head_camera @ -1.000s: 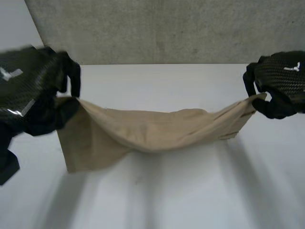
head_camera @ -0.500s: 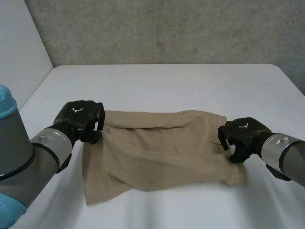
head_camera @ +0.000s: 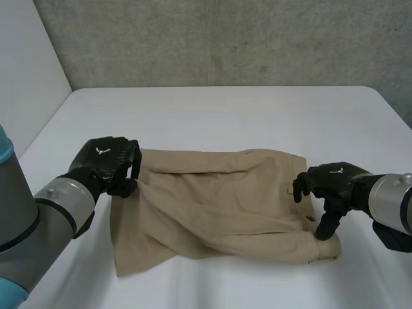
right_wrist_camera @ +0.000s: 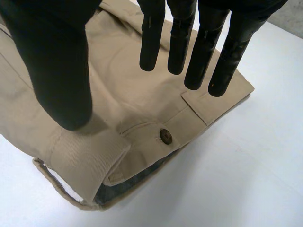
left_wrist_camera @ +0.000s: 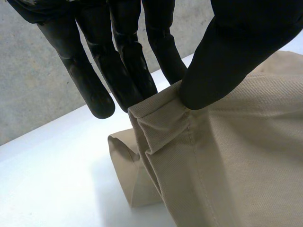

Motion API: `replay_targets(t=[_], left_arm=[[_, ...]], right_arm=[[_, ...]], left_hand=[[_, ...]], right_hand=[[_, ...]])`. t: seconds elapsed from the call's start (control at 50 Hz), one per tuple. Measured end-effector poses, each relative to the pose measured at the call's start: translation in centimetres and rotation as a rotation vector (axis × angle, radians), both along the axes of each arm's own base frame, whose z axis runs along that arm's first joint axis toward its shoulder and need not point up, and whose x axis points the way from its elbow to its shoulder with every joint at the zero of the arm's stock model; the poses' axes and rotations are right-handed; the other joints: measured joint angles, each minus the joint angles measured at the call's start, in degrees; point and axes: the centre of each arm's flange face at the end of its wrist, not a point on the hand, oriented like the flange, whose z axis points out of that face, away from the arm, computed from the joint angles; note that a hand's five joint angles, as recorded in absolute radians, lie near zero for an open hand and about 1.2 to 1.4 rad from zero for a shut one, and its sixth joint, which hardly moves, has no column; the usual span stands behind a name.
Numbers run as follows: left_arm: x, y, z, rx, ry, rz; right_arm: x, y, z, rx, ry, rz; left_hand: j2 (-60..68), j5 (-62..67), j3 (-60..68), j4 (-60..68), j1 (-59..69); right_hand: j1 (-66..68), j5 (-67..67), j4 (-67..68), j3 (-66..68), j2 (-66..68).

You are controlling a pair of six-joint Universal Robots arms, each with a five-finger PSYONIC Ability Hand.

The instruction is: Fold the shorts.

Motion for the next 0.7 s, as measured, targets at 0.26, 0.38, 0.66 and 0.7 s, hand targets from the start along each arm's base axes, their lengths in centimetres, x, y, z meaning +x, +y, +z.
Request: replay_targets(t=[0.26,0.38,0.66,0.7], left_arm=[[-0.2,-0.6,-0.1,-0.008,0.003,0.002],[-0.3,-0.9,-0.2,-0.012,0.004,0.003],[-0.3,-1.1,-1.1,0.014,-0.008,0.003],[-0.5,-1.6,-0.8,-0.004,-0.003,0.005]], right_arm=[[-0.4,2.3,0.4,0.043,0.008,0.005],[-0.6,3.0,-0.2,0.065,0.015,0.007],[0.0,0.3,-1.4,-0.134,0.001,0.014],[0.3,-0.7,-0.9,-0.197,-0.006,0.013]], left_hand=[[0.0,0.0,0.0,0.0,0.0],[0.0,0.0,0.0,0.0,0.0],[0.0,0.0,0.0,0.0,0.0],[0.0,0.0,0.0,0.0,0.0]], right_hand=[[0.0,0.0,0.0,0.0,0.0],[0.0,0.0,-0.01,0.0,0.0],[28.13,34.59,37.47,36.49,36.97],[28.13,34.59,37.48,36.49,36.97]])
